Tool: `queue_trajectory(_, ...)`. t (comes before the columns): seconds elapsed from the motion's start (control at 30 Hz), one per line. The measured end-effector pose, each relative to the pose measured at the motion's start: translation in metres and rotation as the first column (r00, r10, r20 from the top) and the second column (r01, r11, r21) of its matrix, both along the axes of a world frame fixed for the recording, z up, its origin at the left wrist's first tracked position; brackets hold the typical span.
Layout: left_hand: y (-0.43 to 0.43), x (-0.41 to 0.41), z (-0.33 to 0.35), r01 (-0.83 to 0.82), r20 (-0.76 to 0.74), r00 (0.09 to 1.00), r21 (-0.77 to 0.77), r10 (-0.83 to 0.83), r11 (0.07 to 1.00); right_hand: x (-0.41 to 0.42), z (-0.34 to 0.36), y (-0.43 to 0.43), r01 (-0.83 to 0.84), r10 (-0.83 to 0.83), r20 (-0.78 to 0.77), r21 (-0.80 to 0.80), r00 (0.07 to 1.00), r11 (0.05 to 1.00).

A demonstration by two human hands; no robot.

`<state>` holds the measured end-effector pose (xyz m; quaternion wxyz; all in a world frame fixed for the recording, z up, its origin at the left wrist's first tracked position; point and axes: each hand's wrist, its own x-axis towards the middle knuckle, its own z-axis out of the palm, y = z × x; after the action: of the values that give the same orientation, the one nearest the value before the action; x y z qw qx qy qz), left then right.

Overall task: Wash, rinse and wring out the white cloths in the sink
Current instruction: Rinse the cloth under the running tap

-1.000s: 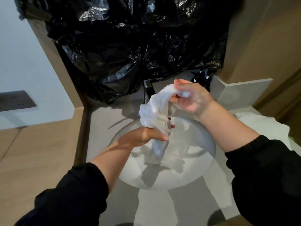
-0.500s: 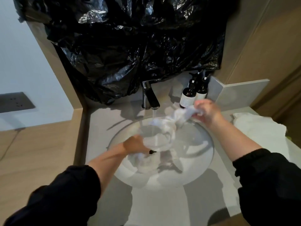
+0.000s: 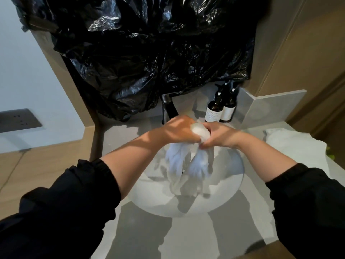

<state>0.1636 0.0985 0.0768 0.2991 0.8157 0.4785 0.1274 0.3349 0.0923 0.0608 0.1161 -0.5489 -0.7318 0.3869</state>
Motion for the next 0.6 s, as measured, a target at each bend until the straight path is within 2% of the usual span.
queue_trajectory(0.07,0.000,-0.003,0.004,0.013,-0.030,0.999,0.009,-0.012,1.000,-0.001,0.010,0.002,0.015,-0.024,0.137,0.063,0.990,0.998)
queue_trajectory(0.13,0.000,-0.009,0.006,-0.010,-0.009,1.000,0.052,0.010,0.999,-0.004,0.020,0.006,0.057,-0.069,0.129,0.097,0.989,0.994)
queue_trajectory(0.17,0.000,-0.013,0.004,-0.031,0.056,0.998,0.072,0.027,0.997,-0.006,0.027,0.006,0.083,-0.092,0.081,0.109,0.992,0.991)
queue_trajectory(0.2,-0.001,-0.017,0.001,-0.059,0.184,0.982,0.086,0.043,0.994,-0.009,0.034,0.006,0.109,-0.112,0.018,0.124,0.994,0.986)
queue_trajectory(0.27,-0.007,-0.021,-0.009,-0.151,0.482,0.873,0.122,0.074,0.981,-0.016,0.048,0.001,0.162,-0.143,-0.154,0.119,0.978,0.980)
queue_trajectory(0.3,-0.011,-0.022,-0.014,-0.218,0.572,0.813,0.125,0.109,0.968,-0.019,0.055,-0.002,0.186,-0.159,-0.282,0.075,0.946,0.980)
queue_trajectory(0.33,-0.015,-0.021,-0.021,-0.281,0.625,0.763,0.091,0.165,0.955,-0.020,0.060,-0.006,0.200,-0.179,-0.427,0.004,0.886,0.980)
queue_trajectory(0.4,-0.021,-0.019,-0.035,-0.345,0.650,0.707,-0.028,0.279,0.938,-0.021,0.067,-0.011,0.205,-0.262,-0.660,-0.165,0.704,0.965)
queue_trajectory(0.5,-0.038,-0.012,-0.060,-0.311,0.599,0.731,-0.135,0.327,0.941,-0.023,0.079,-0.017,0.145,-0.341,-0.807,-0.311,0.482,0.939)
queue_trajectory(0.57,-0.049,0.000,-0.074,-0.263,0.581,0.741,-0.213,0.338,0.941,-0.028,0.086,-0.020,0.080,-0.381,-0.849,-0.379,0.365,0.922)
queue_trajectory(0.6,-0.053,0.006,-0.081,-0.289,0.565,0.738,-0.230,0.370,0.929,-0.034,0.089,-0.021,0.033,-0.400,-0.862,-0.411,0.313,0.911)
